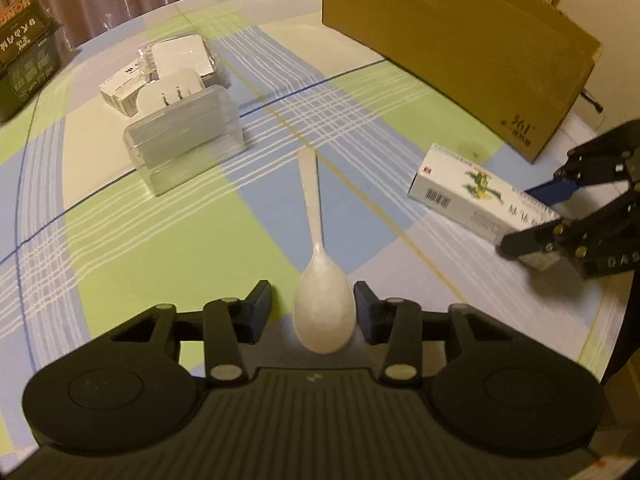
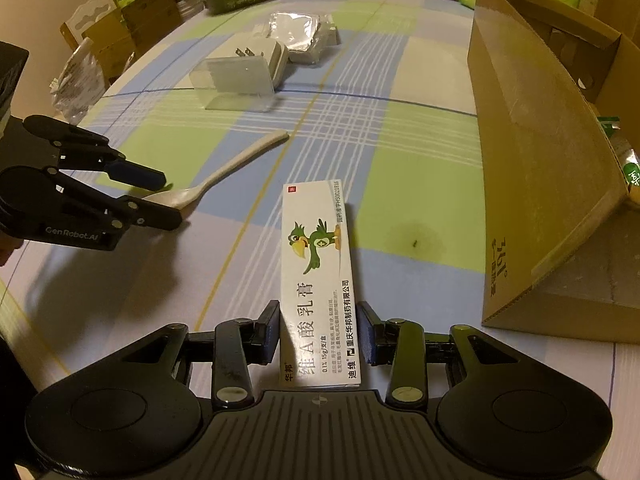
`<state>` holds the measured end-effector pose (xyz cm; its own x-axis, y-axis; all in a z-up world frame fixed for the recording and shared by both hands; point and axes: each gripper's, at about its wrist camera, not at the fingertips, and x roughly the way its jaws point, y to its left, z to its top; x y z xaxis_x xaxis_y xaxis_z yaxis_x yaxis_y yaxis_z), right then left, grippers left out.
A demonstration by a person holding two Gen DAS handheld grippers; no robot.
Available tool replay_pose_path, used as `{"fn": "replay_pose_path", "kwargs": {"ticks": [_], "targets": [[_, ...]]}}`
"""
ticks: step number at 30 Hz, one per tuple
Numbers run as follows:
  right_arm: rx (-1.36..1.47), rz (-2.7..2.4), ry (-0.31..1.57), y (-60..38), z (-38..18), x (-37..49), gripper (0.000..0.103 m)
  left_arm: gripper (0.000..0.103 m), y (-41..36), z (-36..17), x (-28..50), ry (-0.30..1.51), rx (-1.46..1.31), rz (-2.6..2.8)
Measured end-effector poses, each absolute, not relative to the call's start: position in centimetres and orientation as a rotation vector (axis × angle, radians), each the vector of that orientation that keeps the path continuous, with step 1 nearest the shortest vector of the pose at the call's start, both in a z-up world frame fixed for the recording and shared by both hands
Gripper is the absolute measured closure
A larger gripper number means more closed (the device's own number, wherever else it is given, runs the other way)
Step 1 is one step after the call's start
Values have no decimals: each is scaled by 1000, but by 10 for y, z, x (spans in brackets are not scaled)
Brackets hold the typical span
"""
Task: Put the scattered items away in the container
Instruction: 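Lift the ointment box with the right gripper while the left grasps the white spoon, then lift the spoon with the left gripper while the right carries the ointment box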
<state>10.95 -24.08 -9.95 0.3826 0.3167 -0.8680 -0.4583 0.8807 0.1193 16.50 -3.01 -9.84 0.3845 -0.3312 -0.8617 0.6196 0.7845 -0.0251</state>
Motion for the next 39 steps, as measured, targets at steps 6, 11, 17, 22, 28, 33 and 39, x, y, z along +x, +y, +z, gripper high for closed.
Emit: {"fn": "replay_pose_path", "kwargs": {"ticks": [6,11,17,22,28,33,39], "targets": [[-153,494,1053,-236,-100,108,51,55,-42,-100,164,1007,345,-631],[-174,499,1028,-228,-102,106,51,73,-42,-99,157,1004,365,-644],[-158,488,1010,-229,-101,108,51,75,-37,-98,149,1001,356,-638],[-155,486,1008,-232,-103,110,50,69,-41,-99,145,973,383,-629],[-128,473,1006,-238,-104,112,50,65,-43,-99,146,962,400,-634],[-124,472,997,-237,-104,114,50,74,-44,-99,145,971,394,-646],[-151,478,986,-236,-105,114,51,75,-45,-99,143,969,388,-659]]}}
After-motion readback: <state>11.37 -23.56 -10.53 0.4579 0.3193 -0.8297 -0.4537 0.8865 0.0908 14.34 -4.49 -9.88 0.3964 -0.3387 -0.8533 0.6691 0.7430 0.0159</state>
